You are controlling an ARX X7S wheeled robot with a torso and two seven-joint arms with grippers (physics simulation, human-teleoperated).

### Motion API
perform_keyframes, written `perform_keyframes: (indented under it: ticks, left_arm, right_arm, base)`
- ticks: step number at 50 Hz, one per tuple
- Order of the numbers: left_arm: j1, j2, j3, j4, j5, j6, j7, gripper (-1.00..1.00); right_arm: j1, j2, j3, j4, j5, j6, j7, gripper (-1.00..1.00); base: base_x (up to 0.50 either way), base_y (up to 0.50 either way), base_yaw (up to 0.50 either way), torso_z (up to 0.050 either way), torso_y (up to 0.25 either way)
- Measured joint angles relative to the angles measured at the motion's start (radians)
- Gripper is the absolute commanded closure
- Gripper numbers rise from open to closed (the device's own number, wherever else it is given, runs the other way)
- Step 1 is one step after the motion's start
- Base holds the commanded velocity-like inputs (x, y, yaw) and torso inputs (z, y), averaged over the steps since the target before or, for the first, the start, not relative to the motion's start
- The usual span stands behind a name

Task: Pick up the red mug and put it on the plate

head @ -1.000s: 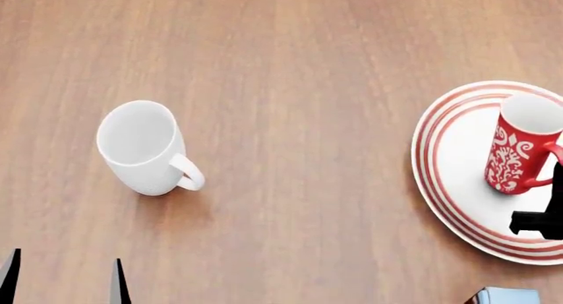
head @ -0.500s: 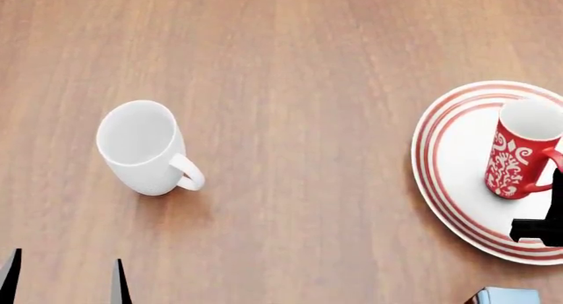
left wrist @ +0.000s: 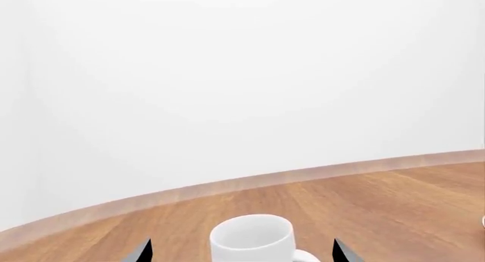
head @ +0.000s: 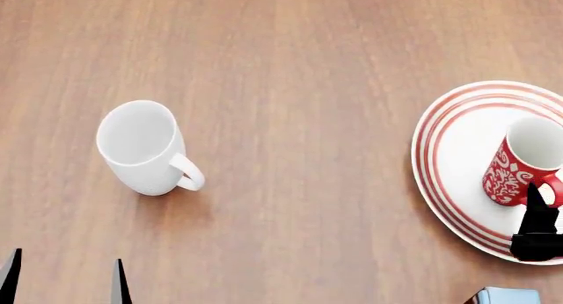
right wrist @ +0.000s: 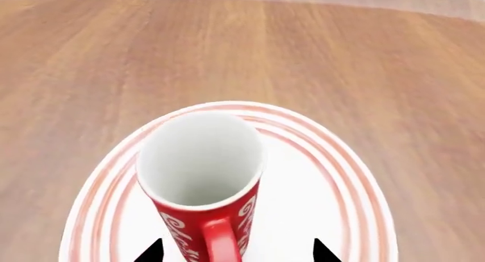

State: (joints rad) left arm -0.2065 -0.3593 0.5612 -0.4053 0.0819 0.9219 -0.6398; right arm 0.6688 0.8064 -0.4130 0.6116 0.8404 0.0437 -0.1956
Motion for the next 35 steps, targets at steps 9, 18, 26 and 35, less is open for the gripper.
perform_keyframes:
  ticks: [9, 18, 26, 35]
  left_arm:
    - [-0.001, -0.001, 0.002, -0.001, 0.001, 0.001, -0.002, -1.00]
    - [-0.002, -0.001, 0.003, -0.003, 0.003, 0.005, -0.006, -1.00]
    - [-0.003, -0.002, 0.004, -0.004, 0.005, 0.007, -0.009, -1.00]
    - [-0.004, -0.002, 0.005, -0.005, 0.008, 0.009, -0.013, -1.00]
  right_arm:
    - [-0.028, 0.012, 0.008, -0.010, 0.009, -0.002, 0.006, -1.00]
    - [-0.060, 0.031, 0.019, -0.049, 0.027, -0.001, 0.011, -1.00]
    - [-0.088, 0.053, 0.030, -0.103, 0.046, 0.001, 0.014, -1.00]
    - [-0.128, 0.086, 0.048, -0.188, 0.073, -0.005, 0.020, -1.00]
  base:
    - [0.00, 0.00, 0.00, 0.000, 0.000]
    - [0.00, 0.00, 0.00, 0.000, 0.000]
    - [0.00, 0.00, 0.00, 0.000, 0.000]
    - [0.00, 0.00, 0.00, 0.000, 0.000]
